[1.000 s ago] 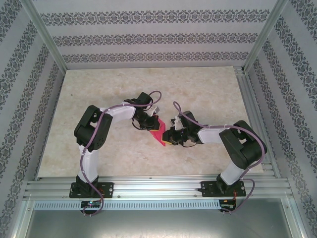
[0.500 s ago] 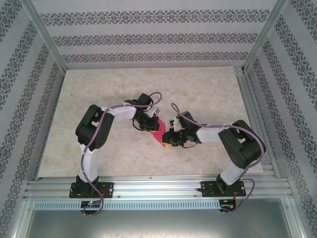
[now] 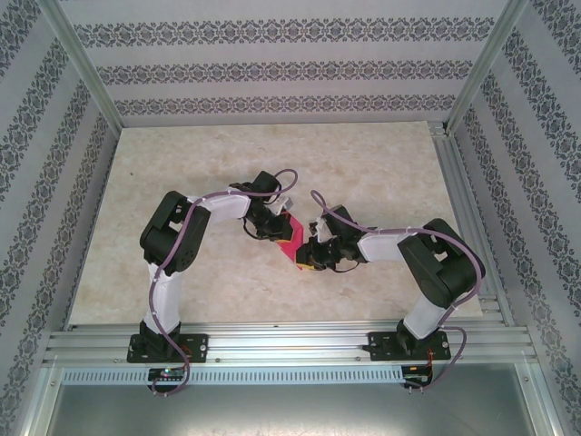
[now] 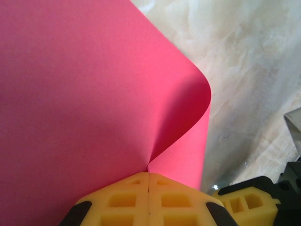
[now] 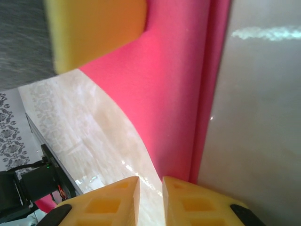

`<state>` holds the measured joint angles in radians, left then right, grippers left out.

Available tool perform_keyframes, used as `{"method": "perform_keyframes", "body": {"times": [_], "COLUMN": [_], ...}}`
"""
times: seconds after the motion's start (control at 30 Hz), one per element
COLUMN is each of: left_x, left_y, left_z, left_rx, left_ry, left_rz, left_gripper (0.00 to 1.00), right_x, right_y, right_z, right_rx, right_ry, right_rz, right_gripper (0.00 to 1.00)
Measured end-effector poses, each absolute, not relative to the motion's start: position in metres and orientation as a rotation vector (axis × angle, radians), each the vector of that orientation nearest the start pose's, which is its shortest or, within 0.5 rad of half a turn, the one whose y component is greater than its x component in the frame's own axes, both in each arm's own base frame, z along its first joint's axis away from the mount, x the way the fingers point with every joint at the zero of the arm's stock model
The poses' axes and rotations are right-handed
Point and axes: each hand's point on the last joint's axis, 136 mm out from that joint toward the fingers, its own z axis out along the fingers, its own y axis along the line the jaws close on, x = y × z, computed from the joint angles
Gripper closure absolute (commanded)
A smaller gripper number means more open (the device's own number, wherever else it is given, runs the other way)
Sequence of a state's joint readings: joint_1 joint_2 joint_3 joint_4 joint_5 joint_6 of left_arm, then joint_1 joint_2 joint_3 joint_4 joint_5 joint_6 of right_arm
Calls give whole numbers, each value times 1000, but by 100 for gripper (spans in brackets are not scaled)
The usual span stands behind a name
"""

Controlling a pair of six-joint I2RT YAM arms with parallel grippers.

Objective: Fold a paper plane with a square sheet of paper (pick it up from the middle)

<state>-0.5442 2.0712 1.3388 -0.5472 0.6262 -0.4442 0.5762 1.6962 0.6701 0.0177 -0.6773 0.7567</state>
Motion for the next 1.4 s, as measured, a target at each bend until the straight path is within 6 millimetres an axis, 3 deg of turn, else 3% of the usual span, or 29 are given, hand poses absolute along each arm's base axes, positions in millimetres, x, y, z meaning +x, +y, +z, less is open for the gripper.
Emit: {"method": "perform_keyframes", "body": {"times": [0.33,0.57,0.77,1.07,1.27,1.4], "left_x": [317,318,319,320,320,319], "left_y": [-311,-311,-312,-312,-313,-313], "left_z": [21,21,21,21,21,20], "left_rx": [304,307,316,322,324,326], "left_ry": [2987,2986,2982,2980,2979,2979], "left_rz": [-1071,-1071,-1071,-1075,-1077,-1082], "left_gripper": [97,97,97,97,97,97], "right_x": [230,231,227,227,259,271], "right_y": [273,275,273,272,276,276], "right_z": [18,34,16,24,58,56], "right_rx": [-33,-55,-30,-23,-23,-4], "right_ry": [2862,2823,2879,2892,2773,2754], "right_rz": [1236,1266,1248,1237,1270,1265], "right_gripper": [80,80,80,79,80,81]}}
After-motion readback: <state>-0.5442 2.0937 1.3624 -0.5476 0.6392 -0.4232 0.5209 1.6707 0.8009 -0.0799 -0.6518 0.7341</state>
